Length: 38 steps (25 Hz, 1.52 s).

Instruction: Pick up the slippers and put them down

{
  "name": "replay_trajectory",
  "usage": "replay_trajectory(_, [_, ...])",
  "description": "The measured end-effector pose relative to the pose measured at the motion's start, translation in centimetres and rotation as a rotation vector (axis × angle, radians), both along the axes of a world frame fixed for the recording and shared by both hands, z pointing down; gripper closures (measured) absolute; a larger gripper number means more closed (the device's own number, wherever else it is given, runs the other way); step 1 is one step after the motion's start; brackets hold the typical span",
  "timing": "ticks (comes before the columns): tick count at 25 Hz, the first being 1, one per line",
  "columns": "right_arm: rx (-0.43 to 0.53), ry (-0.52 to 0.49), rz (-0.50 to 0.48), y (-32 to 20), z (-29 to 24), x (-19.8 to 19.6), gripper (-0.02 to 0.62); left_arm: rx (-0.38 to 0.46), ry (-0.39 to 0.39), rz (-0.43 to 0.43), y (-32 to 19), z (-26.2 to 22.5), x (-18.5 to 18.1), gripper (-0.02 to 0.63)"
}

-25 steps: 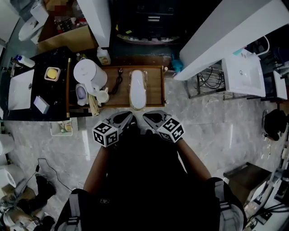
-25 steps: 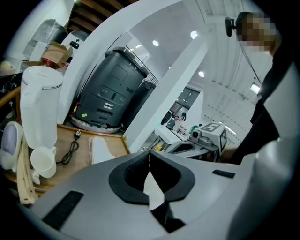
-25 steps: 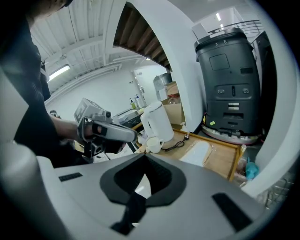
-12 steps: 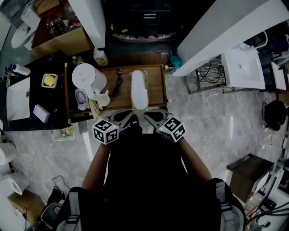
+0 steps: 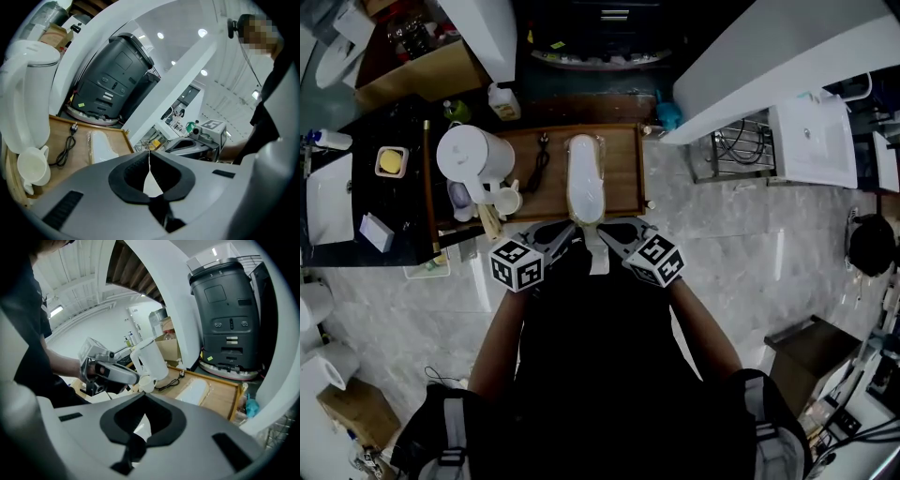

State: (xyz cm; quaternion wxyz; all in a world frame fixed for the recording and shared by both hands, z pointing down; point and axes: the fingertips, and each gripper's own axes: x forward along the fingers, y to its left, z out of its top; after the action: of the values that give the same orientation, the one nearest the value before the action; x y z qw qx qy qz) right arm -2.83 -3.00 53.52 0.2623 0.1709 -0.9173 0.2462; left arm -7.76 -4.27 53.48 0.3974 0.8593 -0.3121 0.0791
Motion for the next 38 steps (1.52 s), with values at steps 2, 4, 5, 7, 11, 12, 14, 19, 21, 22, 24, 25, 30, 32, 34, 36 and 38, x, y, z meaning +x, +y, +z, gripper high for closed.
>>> replay_trajectory(2, [-0.004, -0.002, -0.005, -0.6, 0.3, -0.1, 0.588, -0.007, -0.006, 0.015, -0.3, 0.4, 0.4, 0.592])
replay_trajectory(4, [-0.006, -0.004, -0.002, -1.1, 0.7, -0.2, 0.588, -0.013, -0.012, 0.031, -0.5, 1.0, 0.6, 0.592])
replay_trajectory(5, [-0.010, -0.005, 0.002, -1.2, 0.9, -0.3, 0.588, -0.018, -0.014, 0.035, -0.6, 1.2, 0.6, 0.592])
replay_trajectory(7, [-0.022, -0.006, 0.010, -1.3, 1.5, -0.2, 0.587, -0.030, -0.020, 0.040, -0.8, 1.8, 0.6, 0.591])
replay_trajectory(11, [-0.075, -0.019, 0.017, -1.2, 3.0, -0.2, 0.584, -0.051, -0.023, 0.051, -1.1, 2.8, 0.7, 0.591])
replay_trajectory(12, [-0.089, -0.028, 0.019, -1.3, 3.3, -0.3, 0.582, -0.049, -0.018, 0.050, -1.2, 2.9, 0.6, 0.591])
replay_trajectory(14, [-0.106, -0.040, 0.021, -1.4, 3.9, -0.4, 0.581, -0.040, -0.009, 0.046, -1.6, 3.2, 0.5, 0.591])
replay_trajectory(19, [-0.136, -0.031, 0.015, -1.5, 5.9, -0.6, 0.547, -0.055, -0.008, 0.033, -1.8, 4.9, 0.1, 0.591])
replay_trajectory(21, [-0.132, -0.019, 0.022, -1.8, 6.6, -0.4, 0.534, -0.069, -0.013, 0.038, -1.7, 5.8, 0.1, 0.590])
replay_trajectory(22, [-0.122, -0.016, 0.030, -2.1, 6.8, -0.3, 0.534, -0.076, -0.015, 0.040, -1.7, 6.2, 0.1, 0.589])
replay_trajectory(24, [-0.097, -0.018, 0.048, -2.8, 7.0, -0.4, 0.534, -0.090, -0.014, 0.040, -1.8, 7.0, 0.1, 0.589])
replay_trajectory(25, [-0.090, -0.021, 0.057, -3.0, 7.2, -0.5, 0.534, -0.096, -0.013, 0.040, -1.7, 7.4, 0.0, 0.588])
replay_trajectory(30, [-0.100, -0.017, 0.080, -3.5, 8.8, -0.5, 0.525, -0.119, -0.015, 0.053, -1.6, 9.1, 0.4, 0.556])
replay_trajectory(32, [-0.109, -0.009, 0.085, -3.6, 9.4, -0.3, 0.516, -0.126, -0.020, 0.060, -1.6, 9.5, 0.5, 0.536])
replay_trajectory(34, [-0.124, -0.002, 0.089, -3.5, 10.1, -0.1, 0.508, -0.133, -0.023, 0.065, -1.7, 10.0, 0.6, 0.523])
replay_trajectory(36, [-0.140, 0.007, 0.090, -3.4, 10.9, 0.1, 0.493, -0.143, -0.025, 0.064, -1.8, 10.6, 0.5, 0.511])
replay_trajectory(38, [-0.150, 0.015, 0.086, -3.4, 11.7, 0.1, 0.479, -0.154, -0.030, 0.058, -2.0, 11.3, 0.3, 0.494])
